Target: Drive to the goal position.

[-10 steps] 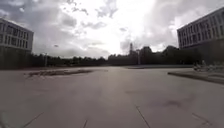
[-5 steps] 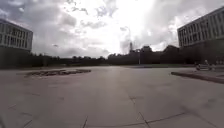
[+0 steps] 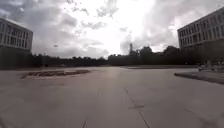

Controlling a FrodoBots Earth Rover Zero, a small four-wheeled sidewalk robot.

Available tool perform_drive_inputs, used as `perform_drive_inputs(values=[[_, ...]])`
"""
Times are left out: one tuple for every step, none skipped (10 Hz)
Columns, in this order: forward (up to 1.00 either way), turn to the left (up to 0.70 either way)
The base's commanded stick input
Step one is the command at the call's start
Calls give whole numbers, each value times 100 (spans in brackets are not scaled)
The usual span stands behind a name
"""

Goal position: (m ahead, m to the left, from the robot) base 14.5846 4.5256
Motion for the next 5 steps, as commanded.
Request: perform_drive_inputs(values=[[70,0],[70,0],[70,0],[70,0],[70,0]])
